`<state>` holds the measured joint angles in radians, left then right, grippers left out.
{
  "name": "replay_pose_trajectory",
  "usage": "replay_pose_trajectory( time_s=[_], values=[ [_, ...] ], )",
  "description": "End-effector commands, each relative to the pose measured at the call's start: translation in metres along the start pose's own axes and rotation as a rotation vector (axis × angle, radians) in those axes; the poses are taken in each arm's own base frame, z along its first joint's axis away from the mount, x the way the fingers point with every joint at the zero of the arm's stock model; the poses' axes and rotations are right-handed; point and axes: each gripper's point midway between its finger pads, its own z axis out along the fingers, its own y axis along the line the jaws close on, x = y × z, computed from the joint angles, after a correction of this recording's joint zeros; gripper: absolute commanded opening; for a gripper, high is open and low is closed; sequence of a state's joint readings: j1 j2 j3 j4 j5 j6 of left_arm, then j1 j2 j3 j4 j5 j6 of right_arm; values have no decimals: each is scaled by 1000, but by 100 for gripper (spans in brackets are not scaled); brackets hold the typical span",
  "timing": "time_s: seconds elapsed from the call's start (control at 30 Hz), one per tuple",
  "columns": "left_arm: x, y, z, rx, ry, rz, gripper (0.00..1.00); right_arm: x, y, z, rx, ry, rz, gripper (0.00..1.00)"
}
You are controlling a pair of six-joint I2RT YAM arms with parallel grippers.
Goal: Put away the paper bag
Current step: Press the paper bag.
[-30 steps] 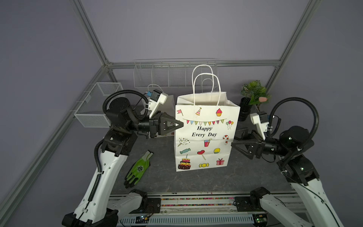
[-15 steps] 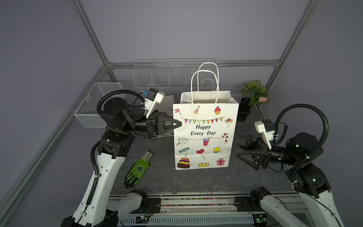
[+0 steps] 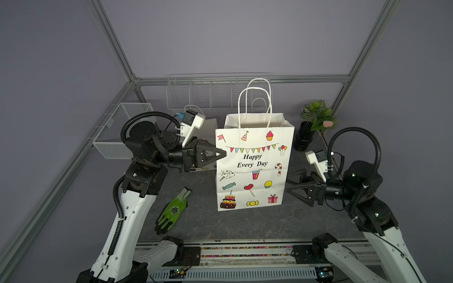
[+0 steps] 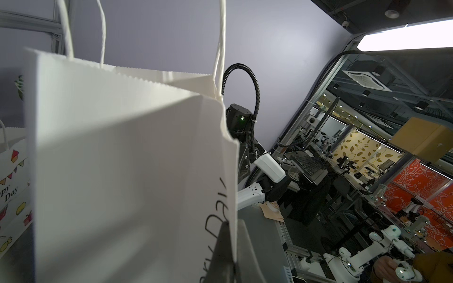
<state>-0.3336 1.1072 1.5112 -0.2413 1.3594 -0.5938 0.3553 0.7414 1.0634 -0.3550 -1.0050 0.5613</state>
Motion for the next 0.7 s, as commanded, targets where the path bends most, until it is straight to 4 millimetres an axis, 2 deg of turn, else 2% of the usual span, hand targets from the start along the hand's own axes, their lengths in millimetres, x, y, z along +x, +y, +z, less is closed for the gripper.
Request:
replay_pose_trajectory(
  time_s=[0.0,0.37,0.5,0.67],
  values=[
    [0,3,0,6,4,29,0,-10,3,5,-49,-14,-52,89],
    [4,20,2,2,12,23,0,-19,-9,21,-96,2,-41,89],
    [3,25,3,-1,13,21,0,-17,-5,26,-113,14,-56,89],
    [4,28,3,-2,15,18,0,-19,0,26,-91,15,-91,96]
  ],
)
